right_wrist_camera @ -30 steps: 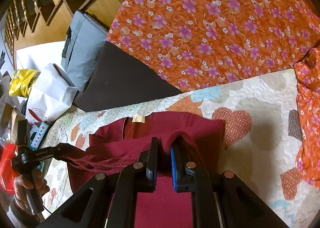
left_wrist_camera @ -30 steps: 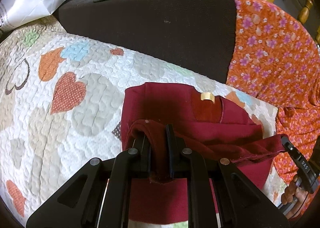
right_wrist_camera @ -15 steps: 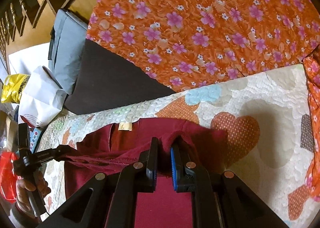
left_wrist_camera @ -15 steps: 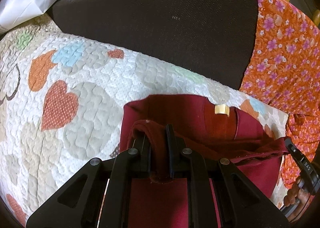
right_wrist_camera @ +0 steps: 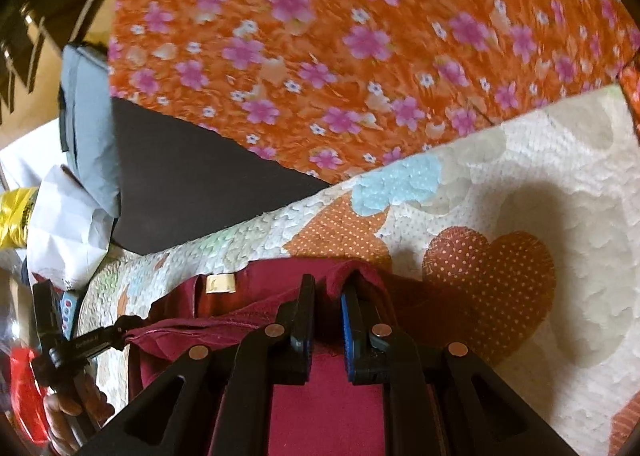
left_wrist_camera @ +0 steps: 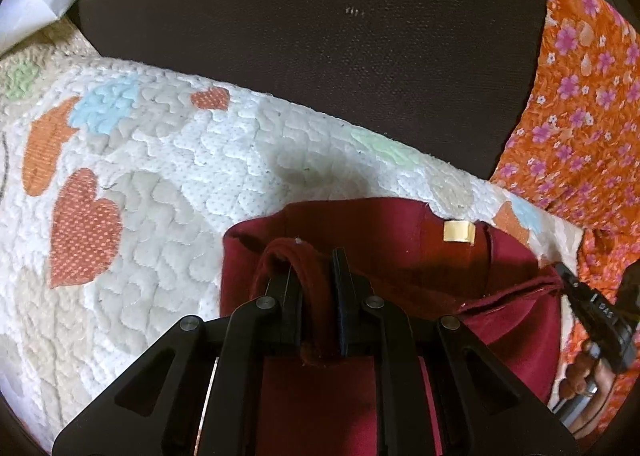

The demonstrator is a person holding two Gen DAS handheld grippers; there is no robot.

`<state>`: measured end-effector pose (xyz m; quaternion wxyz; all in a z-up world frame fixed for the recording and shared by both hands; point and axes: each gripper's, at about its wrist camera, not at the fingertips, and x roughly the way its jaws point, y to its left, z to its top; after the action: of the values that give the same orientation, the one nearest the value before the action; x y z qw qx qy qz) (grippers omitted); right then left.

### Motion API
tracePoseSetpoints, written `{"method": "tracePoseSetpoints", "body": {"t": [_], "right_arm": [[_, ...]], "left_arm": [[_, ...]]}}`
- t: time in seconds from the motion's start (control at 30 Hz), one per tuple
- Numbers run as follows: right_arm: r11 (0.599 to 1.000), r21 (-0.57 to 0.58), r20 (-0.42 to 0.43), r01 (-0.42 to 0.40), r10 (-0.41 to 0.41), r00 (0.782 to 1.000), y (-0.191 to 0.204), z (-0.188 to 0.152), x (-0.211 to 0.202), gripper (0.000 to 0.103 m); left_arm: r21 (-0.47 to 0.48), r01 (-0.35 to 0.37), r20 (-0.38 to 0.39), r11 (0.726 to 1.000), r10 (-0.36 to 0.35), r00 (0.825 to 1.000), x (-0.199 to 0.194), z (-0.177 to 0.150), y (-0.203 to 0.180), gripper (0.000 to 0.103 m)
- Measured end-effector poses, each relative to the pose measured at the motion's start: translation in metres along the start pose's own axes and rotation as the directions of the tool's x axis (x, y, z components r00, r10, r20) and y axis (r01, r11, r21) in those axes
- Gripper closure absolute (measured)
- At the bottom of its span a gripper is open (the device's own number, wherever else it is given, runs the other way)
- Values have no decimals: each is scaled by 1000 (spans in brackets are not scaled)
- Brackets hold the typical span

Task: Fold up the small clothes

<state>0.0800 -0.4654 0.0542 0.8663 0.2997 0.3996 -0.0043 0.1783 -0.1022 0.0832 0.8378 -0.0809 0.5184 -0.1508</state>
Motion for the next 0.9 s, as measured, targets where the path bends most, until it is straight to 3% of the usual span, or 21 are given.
{"method": "tracePoseSetpoints", "body": {"t": [0.07, 0.2, 0.37, 0.47, 0.5, 0.53, 0.6, 0.73, 0.8, 0.9], "right_arm": [[1000, 16, 3, -10, 10, 1000, -2, 3, 1, 89], [1000, 21, 102, 0, -2, 995, -3, 13, -20, 60], [998, -60, 137, -17, 25, 990, 10, 8, -47, 60], [982, -187, 103, -15, 34, 994, 35, -4, -48, 60], [975, -222, 88, -12, 33, 996, 43, -7, -46, 61], [968, -251, 76, -6, 26, 997, 51, -10, -42, 61], [958, -286, 65, 16, 3, 998, 62, -15, -34, 60], [943, -332, -10, 41, -47, 999, 69, -22, -8, 60], [924, -366, -26, 114, -133, 991, 69, -25, 9, 61], [918, -360, -16, 169, -187, 982, 62, -21, 24, 62]], "left_arm": [[-5, 18, -15, 1000, -18, 1000, 2, 3, 2, 91], [-2, 29, -22, 1000, -30, 999, -2, 6, 2, 90], [-28, 72, 3, 997, -72, 997, -14, 7, 4, 75], [-28, 85, 32, 996, -84, 996, -24, 7, 2, 53], [-25, 71, 52, 997, -69, 996, -28, 6, 2, 39], [-24, 58, 82, 998, -56, 995, -35, 6, 2, 34], [-30, 68, 115, 997, -64, 991, -42, 9, 4, 34], [20, 73, 97, 997, -75, 992, -39, 5, -5, 34], [61, 59, 77, 996, -64, 995, -29, 1, -15, 34], [121, -47, 45, 991, 42, 998, -6, -3, -28, 34]]}}
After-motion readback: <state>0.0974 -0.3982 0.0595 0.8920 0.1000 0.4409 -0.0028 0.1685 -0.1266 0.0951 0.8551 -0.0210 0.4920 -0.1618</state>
